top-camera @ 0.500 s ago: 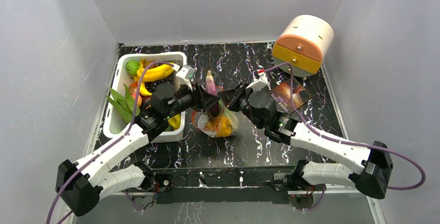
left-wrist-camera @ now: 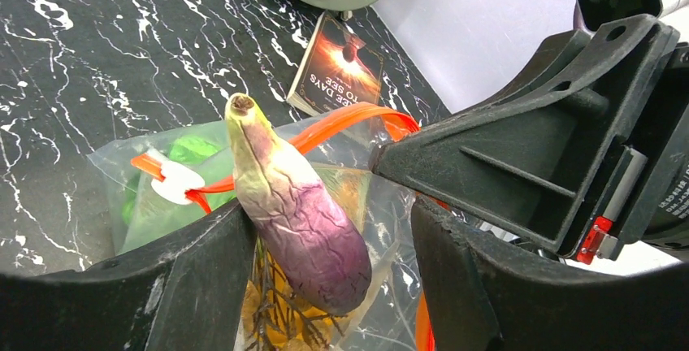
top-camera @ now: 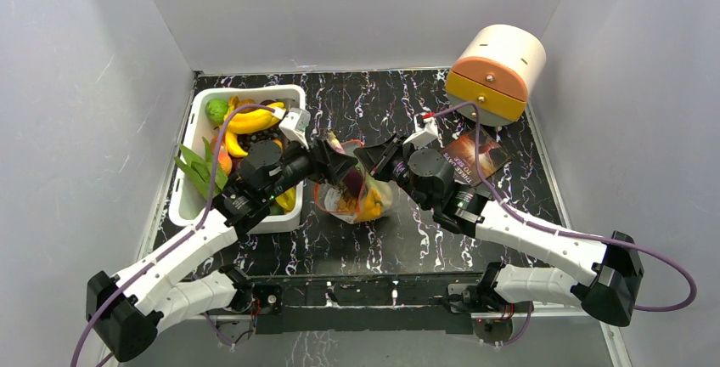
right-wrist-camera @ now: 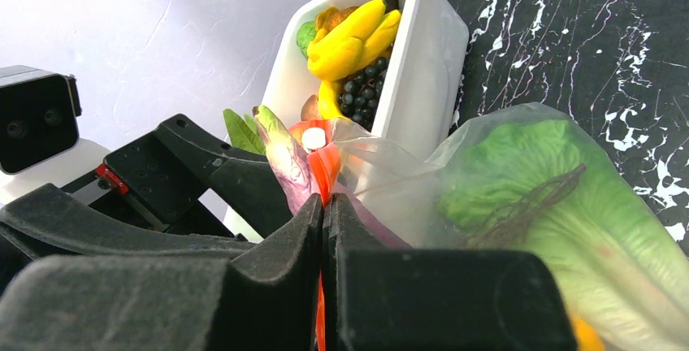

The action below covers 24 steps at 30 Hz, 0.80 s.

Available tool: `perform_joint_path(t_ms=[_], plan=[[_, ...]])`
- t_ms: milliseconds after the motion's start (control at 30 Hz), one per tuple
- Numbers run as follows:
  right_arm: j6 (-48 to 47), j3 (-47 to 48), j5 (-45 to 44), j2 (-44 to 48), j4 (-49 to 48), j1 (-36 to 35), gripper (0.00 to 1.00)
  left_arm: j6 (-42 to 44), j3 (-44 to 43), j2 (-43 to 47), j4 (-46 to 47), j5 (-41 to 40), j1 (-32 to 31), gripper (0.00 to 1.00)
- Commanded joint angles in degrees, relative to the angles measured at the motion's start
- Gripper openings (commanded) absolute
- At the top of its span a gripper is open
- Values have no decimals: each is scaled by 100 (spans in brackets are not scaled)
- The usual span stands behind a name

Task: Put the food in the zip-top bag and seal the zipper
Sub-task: Place the fake vegetable in the zipper food storage bag.

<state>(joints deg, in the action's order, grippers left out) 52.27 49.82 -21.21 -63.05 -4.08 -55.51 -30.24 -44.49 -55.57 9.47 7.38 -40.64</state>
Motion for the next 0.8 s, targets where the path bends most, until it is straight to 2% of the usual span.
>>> perform_joint_path(t_ms=[0,400,567,700,767], plan=[[46,151,24,216,-556,-38,0,78,-348,221,-334,-276,-31,66],[3,105,90,291,-536,-33,0,-96,-931,100,-1362,-917,-31,60],[18,93,130,327,-538,-34,0,-142,-1103,-57,-1447,-742,-33,37],[54,135,144,294,-522,-35,0,32,-1053,-51,-1064,-490,-31,8],[73,177,95,253,-447,-37,0,121,-955,26,-747,-332,-31,1]])
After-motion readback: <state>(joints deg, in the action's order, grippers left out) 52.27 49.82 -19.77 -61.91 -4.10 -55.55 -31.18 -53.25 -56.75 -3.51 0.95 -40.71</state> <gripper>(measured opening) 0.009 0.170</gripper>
